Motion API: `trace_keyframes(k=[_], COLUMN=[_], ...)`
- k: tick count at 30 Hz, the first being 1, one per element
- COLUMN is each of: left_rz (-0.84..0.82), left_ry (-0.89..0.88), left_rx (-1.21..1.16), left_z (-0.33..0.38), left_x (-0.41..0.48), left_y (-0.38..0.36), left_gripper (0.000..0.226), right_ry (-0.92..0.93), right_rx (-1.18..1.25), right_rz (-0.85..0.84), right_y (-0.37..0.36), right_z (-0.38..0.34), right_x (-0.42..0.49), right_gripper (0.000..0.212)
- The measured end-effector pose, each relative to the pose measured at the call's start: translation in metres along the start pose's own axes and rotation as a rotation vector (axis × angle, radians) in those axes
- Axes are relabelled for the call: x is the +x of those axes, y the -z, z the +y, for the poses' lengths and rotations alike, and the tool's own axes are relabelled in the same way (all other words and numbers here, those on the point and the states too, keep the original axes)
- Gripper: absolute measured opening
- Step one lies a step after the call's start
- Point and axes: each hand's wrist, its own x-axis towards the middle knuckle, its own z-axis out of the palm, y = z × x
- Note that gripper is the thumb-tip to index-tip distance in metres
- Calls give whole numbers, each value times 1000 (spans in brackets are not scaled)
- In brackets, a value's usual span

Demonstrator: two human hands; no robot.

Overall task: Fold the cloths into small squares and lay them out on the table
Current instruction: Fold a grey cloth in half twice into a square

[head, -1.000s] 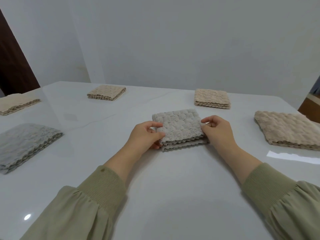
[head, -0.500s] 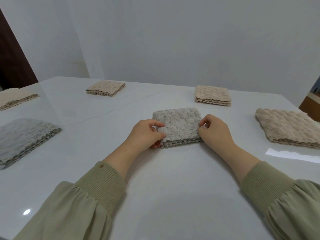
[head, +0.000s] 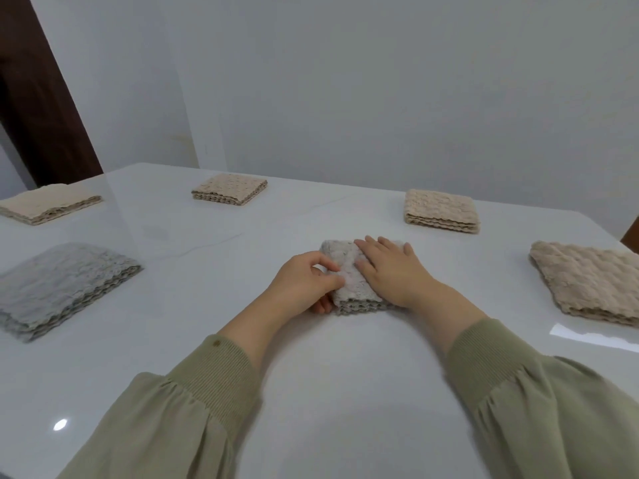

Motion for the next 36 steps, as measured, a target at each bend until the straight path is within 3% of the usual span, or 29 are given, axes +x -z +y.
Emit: trace_keyframes(k=[4, 8, 10, 15, 23, 28, 30, 33, 36], left_rz=[217, 312, 311, 219, 240, 243, 290, 378, 308], left_ry=[33, 17, -57, -203, -182, -176, -206, -305, -467], left_rx=[-192, -268, -132, 164, 417, 477, 391, 231, 381], left_z=[-1, -3, -6, -10, -12, -15, -18, -15, -7], left_x=[16, 36, 46, 64, 80, 78, 73, 55, 34], left_y=[-3, -6, -5, -1, 10, 7, 7, 6, -3], left_gripper=[5, 32, 40, 32, 26, 29, 33, 35, 34], right_ry=[7, 2, 3, 13, 0, -10, -10, -9, -10], right_rx=[-1, 3, 12, 37, 2, -19, -16, -14, -17], right_rz=[24, 22, 27, 26, 5, 0, 1, 5, 7], right_y=[-1, 0, 0, 1, 0, -1, -2, -2, -3], right_z=[-2, -2, -2, 1, 0, -1, -1, -1, -1], right_x=[-1, -3, -3, -3, -2, -2, -3, -2, -2], right_gripper=[52, 52, 52, 52, 52, 53, 53, 53, 53])
